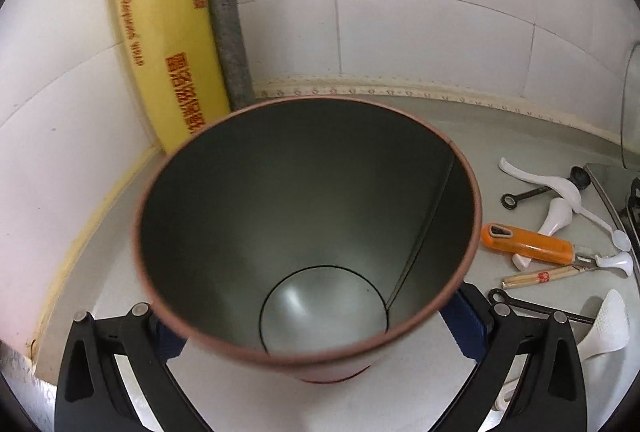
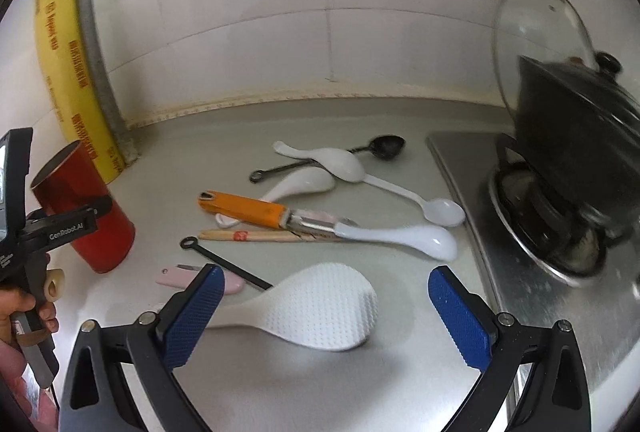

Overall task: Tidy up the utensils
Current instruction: 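Bring the left tool to the red holder while the right tool approaches the utensils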

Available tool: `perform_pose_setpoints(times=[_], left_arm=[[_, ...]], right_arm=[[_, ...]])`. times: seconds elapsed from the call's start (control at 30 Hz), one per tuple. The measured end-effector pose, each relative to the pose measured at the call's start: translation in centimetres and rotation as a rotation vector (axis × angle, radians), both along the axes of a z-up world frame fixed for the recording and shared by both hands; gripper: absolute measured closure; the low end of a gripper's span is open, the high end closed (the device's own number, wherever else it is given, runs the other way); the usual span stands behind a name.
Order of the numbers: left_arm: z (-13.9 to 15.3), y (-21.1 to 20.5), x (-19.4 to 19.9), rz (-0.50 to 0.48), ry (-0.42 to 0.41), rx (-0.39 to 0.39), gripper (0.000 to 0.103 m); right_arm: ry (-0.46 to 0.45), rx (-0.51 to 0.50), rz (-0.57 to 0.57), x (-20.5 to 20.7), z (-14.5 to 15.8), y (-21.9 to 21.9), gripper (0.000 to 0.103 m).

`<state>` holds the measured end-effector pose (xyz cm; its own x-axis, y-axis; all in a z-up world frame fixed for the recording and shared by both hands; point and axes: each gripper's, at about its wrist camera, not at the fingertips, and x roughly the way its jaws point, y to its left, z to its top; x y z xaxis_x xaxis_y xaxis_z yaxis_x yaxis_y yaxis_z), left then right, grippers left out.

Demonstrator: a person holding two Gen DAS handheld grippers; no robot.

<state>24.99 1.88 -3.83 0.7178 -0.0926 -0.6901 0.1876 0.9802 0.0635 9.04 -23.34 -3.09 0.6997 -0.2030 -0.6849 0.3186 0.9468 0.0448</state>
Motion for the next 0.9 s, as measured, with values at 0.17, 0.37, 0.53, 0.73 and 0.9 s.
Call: perform_pose_setpoints(times=[0.17,0.37,0.53,0.73,0.9], left_arm=[[0.3,-0.5,-0.1,-0.036,-0.023,-0.03,0.0],[0.5,-0.3,0.2,-0.063,-0.038,-0.061,0.0],[0.5,0.0,1.1,-0.069,-0.027,-0.084,0.0],[0.6,0.7,1.9,-0.061,-0.039,-0.116,0.0],[1.0,1.6,1.5,-0.091,-0.042,-0.162,0.012]], right_arm=[[0.017,-0.011,-0.071,-1.8,0.2,0.2,0.0],[0.036,-0.036,-0.131,-3.7,0.6,1.3,0.0],[0.047,-0.051,-0.152,-4.7,0.8,2.3,0.0],[0.074,-0.086,-0.17,-5.6,1.0,3.8,0.0],[0.094,-0.107,-0.174,-6.0,1.2,4.7,0.0]])
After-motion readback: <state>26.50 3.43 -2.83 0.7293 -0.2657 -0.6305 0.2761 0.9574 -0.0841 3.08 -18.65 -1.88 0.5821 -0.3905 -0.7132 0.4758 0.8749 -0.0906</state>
